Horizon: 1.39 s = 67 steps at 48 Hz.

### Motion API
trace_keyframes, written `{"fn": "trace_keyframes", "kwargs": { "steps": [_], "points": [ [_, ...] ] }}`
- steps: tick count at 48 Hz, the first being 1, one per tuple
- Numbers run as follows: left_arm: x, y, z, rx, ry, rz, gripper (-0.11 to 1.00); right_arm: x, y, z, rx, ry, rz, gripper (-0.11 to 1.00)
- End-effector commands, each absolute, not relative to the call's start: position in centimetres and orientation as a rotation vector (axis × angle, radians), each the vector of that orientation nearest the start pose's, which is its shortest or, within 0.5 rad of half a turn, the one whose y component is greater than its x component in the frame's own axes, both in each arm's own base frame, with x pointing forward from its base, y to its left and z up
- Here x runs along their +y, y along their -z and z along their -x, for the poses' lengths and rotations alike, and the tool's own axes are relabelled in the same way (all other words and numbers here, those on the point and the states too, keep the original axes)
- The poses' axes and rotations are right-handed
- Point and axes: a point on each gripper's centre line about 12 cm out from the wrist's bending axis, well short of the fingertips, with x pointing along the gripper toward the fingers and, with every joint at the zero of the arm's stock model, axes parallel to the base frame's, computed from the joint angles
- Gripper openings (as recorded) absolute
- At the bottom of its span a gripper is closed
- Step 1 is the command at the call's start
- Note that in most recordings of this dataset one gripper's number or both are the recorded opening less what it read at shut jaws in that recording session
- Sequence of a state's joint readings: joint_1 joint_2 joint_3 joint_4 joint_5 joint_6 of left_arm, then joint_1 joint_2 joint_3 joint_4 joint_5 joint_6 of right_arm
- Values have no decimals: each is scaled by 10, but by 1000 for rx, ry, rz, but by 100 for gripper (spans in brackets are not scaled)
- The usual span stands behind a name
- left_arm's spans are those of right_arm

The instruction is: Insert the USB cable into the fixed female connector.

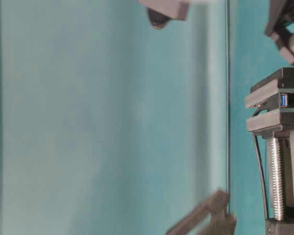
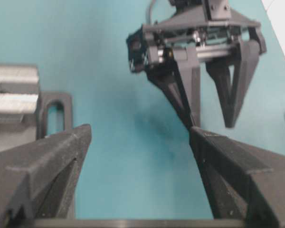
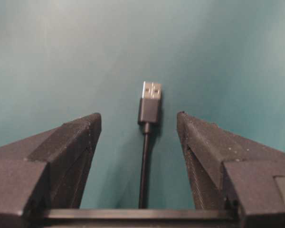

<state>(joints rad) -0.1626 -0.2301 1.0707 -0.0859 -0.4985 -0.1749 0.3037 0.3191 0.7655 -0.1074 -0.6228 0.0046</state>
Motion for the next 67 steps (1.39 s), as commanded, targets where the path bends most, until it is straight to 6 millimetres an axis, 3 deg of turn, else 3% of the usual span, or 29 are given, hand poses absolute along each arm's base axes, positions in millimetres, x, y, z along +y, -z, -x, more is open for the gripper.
{"fn": "trace_keyframes", "kwargs": {
  "steps": [1,14,29,38,67],
  "points": [
    [-45,-181,-286,315,92,218,99,127,-83,-384,417,-376,131,67],
    [-40,-183,-250,384,92,219,99,119,-77,-392,423,-352,127,66],
    [-35,-191,-211,392,104,227,99,114,-75,-393,428,-339,122,50],
    [-31,-196,-188,337,116,231,99,119,-76,-391,430,-349,112,49],
    [-29,-184,-172,387,115,232,99,130,-68,-399,444,-355,62,49]
  ]
}}
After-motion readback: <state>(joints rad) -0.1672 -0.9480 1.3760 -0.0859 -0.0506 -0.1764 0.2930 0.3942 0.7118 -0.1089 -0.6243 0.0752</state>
